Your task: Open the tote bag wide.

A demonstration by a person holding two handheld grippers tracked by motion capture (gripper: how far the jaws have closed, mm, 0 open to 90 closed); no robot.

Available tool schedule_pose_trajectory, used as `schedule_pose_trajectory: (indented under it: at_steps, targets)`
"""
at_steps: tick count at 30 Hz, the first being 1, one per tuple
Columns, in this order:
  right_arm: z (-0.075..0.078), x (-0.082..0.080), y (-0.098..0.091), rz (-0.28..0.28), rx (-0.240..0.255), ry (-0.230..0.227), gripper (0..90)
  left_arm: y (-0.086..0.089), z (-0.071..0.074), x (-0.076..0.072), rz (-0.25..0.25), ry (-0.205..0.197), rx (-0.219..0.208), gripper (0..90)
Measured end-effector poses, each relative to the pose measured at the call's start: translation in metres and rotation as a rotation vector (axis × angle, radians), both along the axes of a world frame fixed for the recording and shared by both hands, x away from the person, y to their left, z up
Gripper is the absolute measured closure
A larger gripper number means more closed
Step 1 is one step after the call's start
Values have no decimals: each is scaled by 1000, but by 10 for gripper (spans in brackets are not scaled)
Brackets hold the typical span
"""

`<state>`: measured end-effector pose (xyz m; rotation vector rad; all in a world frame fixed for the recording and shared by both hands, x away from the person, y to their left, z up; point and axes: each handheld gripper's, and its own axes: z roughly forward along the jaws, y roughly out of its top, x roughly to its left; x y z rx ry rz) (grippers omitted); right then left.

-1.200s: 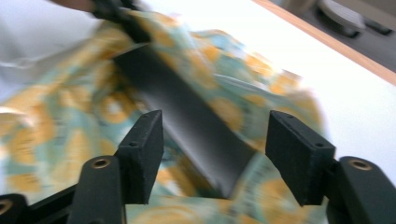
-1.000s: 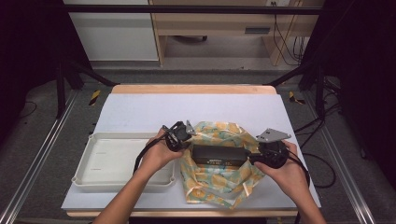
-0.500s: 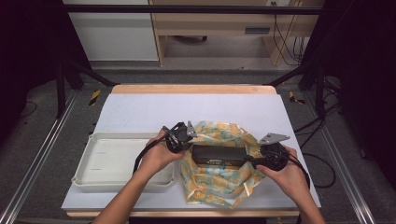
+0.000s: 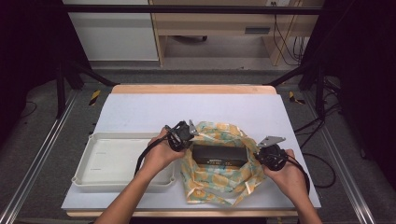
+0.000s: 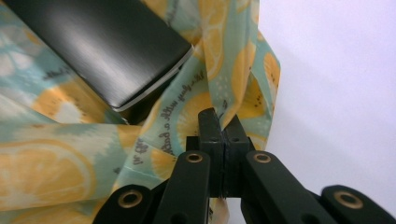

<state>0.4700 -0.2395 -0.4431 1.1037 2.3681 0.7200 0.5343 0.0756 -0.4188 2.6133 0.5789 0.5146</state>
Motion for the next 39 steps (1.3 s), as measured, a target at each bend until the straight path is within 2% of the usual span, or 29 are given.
schedule_pose_trajectory:
  at_steps: [3,5,6,9,12,13,14,17,19,20,21,23,24,27,28,29,30,31,33,39]
  targets:
    - [-8,3,-3,-17,-24,29,900,0,-7,5,28,10,12,877]
    - [-10,4,-4,-23,-20,36,900,1,-8,6,34,14,15,877]
    - [-12,4,-6,-23,-27,41,900,2,-10,7,37,25,6,877]
    - [-14,4,-10,-24,-10,42,900,0,-13,6,30,31,5,882]
    - [-11,3,-11,-27,10,21,865,0,-12,5,27,27,-4,883]
    - [-8,2,-12,-28,17,9,809,0,-11,4,25,27,-8,883]
    - [-2,1,-13,-27,30,-18,692,1,-10,4,24,27,-9,883]
    - [7,-3,-13,-16,42,-54,602,1,-9,4,22,30,-11,883]
    - [14,-4,-13,-9,48,-79,559,1,-9,4,18,30,-12,883]
    - [14,-4,-13,-9,48,-79,559,1,-9,4,18,30,-12,883]
    - [20,-4,-11,6,64,-101,544,1,-8,3,16,29,-13,883]
    - [22,-3,-9,15,71,-116,531,1,-8,3,15,29,-13,883]
    - [26,0,-7,24,90,-127,533,0,-8,3,14,29,-13,883]
    - [27,6,-4,26,101,-135,545,0,-8,2,13,30,-15,884]
    - [25,13,0,36,108,-146,592,1,-7,2,12,31,-16,884]
    - [25,13,0,36,108,-146,592,1,-7,2,12,31,-16,884]
    - [24,19,1,51,107,-134,777,1,-8,2,12,33,-17,884]
    - [24,19,1,51,107,-134,777,1,-8,2,12,33,-17,884]
    - [18,26,3,50,82,-112,900,2,-9,3,14,37,-17,883]
    - [7,33,5,51,71,-71,900,2,-13,4,14,48,-19,882]
